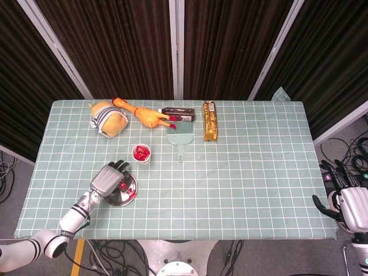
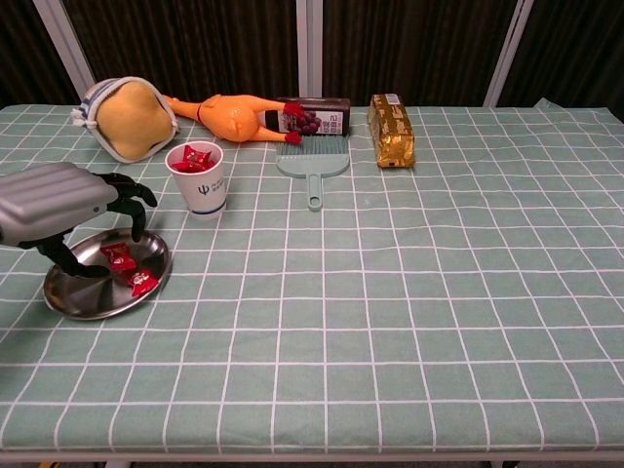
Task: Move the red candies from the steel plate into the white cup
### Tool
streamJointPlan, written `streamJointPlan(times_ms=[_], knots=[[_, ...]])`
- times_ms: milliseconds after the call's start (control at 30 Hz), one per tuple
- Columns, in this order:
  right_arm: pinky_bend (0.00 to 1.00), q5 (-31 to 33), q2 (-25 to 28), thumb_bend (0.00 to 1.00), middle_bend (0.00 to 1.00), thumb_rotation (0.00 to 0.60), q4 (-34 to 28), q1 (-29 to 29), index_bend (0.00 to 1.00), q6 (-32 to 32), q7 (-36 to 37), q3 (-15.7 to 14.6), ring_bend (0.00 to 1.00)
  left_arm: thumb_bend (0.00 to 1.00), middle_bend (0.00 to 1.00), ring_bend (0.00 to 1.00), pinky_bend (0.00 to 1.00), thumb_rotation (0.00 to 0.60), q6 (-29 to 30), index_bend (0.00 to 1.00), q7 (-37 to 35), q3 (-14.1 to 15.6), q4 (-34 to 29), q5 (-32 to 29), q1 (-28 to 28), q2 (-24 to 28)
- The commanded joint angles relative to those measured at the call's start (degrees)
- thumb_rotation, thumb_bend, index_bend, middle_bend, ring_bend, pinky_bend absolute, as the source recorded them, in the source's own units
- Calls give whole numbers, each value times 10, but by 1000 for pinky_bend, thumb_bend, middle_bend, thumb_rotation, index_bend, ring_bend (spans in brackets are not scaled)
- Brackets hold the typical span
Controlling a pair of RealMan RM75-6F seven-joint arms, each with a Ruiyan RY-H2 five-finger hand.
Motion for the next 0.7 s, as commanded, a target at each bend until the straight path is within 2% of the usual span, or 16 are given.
streamJointPlan(times_ms=[33, 700], knots=[[186, 0, 0, 269, 182, 600, 0, 0, 0, 0, 0, 0, 0, 225, 256, 164, 315, 600, -3, 494, -2, -1, 1, -2, -1, -2], [189, 1, 0, 269, 184, 600, 2, 0, 0, -1, 2, 0, 0, 304, 264, 164, 316, 600, -23, 602, -8, -4, 18, -12, -4, -17]])
